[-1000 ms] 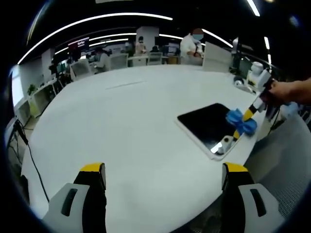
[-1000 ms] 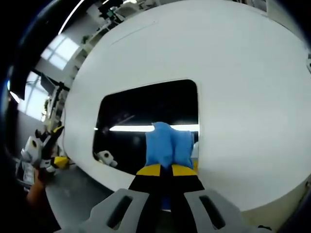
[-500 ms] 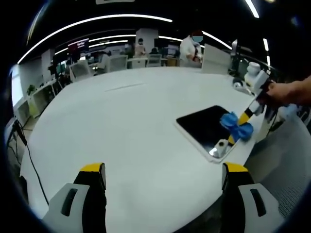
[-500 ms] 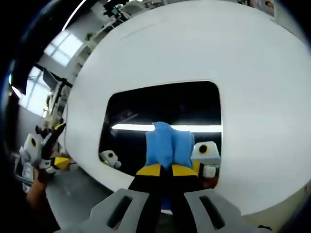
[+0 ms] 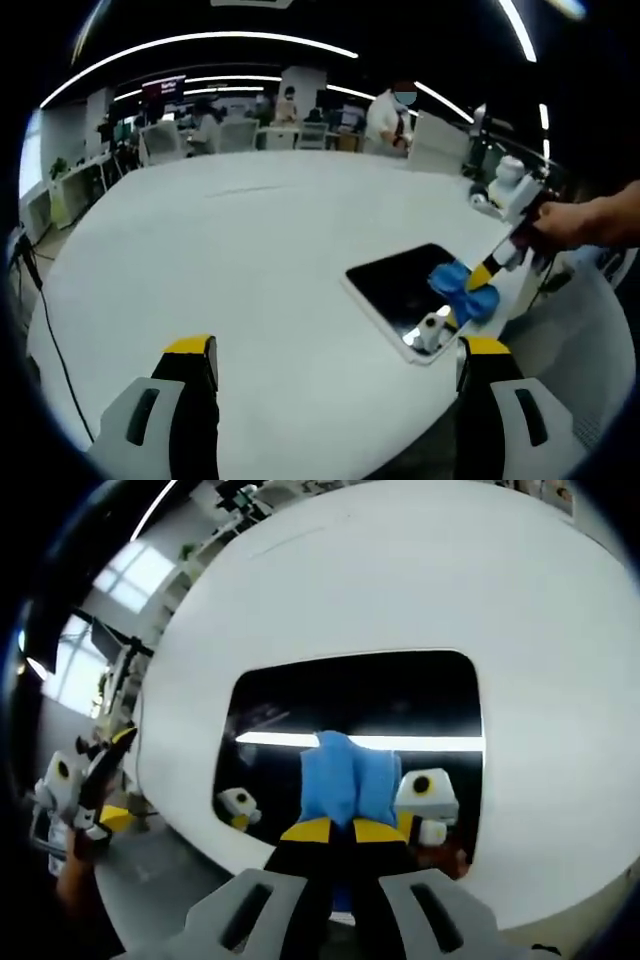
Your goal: Wipe the mirror surface with the cleaning cloth until all visible marks leave the cleaned area.
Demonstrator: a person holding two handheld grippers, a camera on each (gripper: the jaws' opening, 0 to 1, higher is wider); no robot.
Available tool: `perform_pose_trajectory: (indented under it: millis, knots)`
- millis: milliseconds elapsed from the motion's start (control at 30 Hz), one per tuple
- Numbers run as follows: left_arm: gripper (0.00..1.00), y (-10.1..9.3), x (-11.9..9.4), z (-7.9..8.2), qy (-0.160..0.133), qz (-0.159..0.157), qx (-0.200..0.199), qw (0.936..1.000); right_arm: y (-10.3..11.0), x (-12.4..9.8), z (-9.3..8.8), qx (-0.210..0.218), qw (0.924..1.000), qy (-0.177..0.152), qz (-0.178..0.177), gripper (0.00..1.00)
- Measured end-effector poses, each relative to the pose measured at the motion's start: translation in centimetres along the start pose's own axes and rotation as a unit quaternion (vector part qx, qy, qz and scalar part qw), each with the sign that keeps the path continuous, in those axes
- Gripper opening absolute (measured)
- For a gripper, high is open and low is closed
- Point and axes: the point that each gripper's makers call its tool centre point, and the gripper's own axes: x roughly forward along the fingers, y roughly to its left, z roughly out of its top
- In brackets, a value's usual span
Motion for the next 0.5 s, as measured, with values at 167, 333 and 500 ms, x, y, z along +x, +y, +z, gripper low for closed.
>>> perform_pose_trajectory:
  millis: [167, 333, 500]
  knots:
    - [0.99, 0.0, 0.3, -0.1, -0.003, 0.004, 0.006, 1.0000, 1.7, 0.9, 0.2, -0.012, 0.9999, 0.002, 0.005, 0.00]
    - [0.99, 0.0, 0.5, -0.4, 0.005, 0.004, 0.021, 0.9998, 2.9, 1.4, 0.4, -0.024, 0.9997, 0.005, 0.008, 0.00]
    - [0.99, 0.6, 0.5, -1.6, 0.023, 0.008, 0.011, 0.9996, 4.2, 1.8, 0.5, -0.032, 0.9994, 0.007, 0.011, 0.00]
